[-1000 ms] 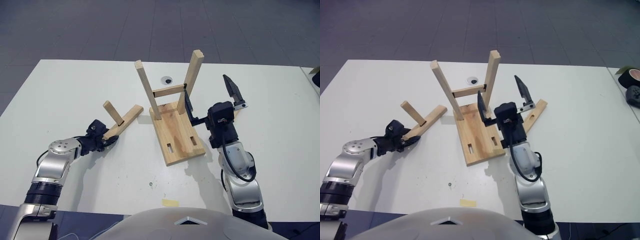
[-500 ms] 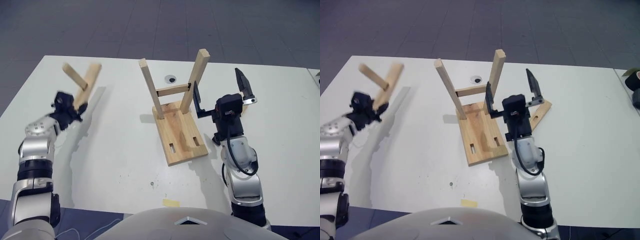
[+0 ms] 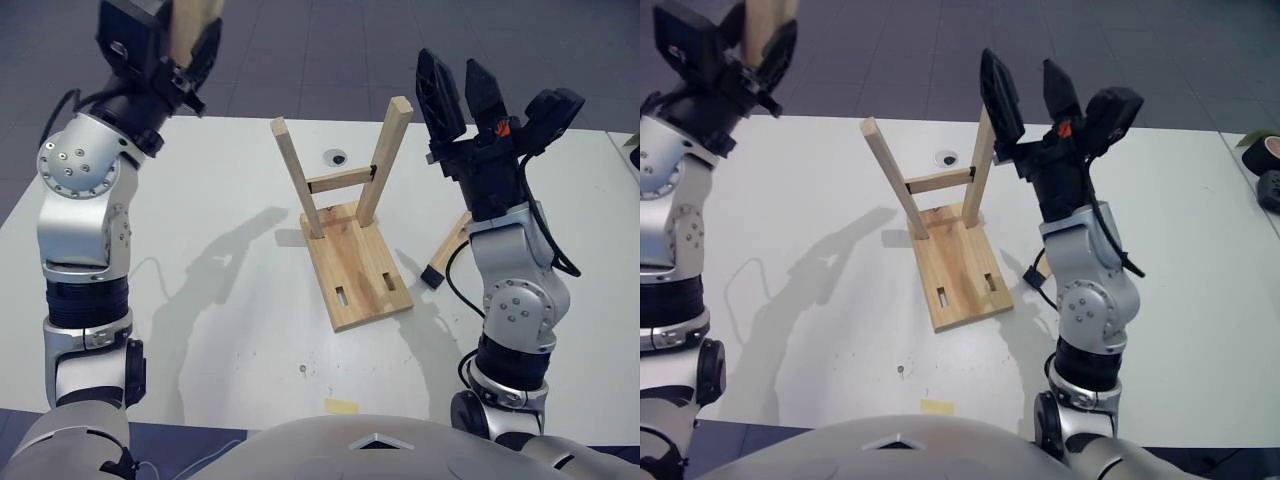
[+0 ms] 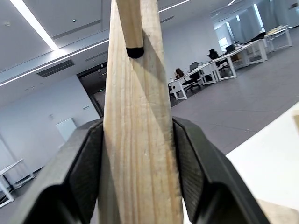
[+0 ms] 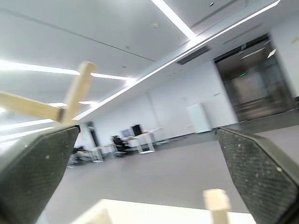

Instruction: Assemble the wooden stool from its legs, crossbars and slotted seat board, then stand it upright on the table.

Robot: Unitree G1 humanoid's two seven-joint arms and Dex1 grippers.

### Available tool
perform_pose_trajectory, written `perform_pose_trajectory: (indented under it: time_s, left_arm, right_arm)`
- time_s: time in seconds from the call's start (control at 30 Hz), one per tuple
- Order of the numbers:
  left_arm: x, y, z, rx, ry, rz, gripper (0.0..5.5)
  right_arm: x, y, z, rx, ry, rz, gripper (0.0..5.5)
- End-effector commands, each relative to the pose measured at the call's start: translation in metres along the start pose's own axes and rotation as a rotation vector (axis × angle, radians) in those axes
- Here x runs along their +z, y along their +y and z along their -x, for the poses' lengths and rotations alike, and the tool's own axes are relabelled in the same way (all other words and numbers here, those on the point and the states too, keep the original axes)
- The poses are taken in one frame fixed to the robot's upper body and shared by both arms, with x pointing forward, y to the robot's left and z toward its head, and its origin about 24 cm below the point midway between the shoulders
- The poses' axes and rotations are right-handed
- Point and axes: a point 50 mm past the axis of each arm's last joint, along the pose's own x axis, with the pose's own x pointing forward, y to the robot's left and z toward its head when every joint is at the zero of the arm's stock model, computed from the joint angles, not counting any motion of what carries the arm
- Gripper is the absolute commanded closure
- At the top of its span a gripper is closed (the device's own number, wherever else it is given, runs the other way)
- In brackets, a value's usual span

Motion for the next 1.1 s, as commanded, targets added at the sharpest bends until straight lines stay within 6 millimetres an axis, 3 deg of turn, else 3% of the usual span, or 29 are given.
perform_pose_trajectory:
  time_s: [0.03,0.23,0.4,0.93,1.1]
  left_arm:
    - [0.007,-0.063,0.009,-0.298,-0.094,-0.034,3.43]
    - [0.001,-0.086,0.015,-0.379,-0.098,-0.001,3.43]
    - [0.001,-0.098,0.018,-0.393,-0.101,0.006,3.43]
    - [0.006,-0.108,0.025,-0.419,-0.105,0.012,3.43]
    - [0.006,-0.109,0.026,-0.429,-0.09,0.025,3.43]
  right_arm:
    - [0.013,0.009,-0.015,0.156,0.056,-0.277,0.1]
    - [0.012,0.001,-0.015,0.107,0.115,-0.374,0.1]
    - [0.013,0.003,-0.016,0.1,0.123,-0.394,0.86]
    - [0.013,0.002,0.007,0.015,0.114,-0.377,3.43]
    - [0.013,-0.003,0.01,-0.023,0.075,-0.46,4.23]
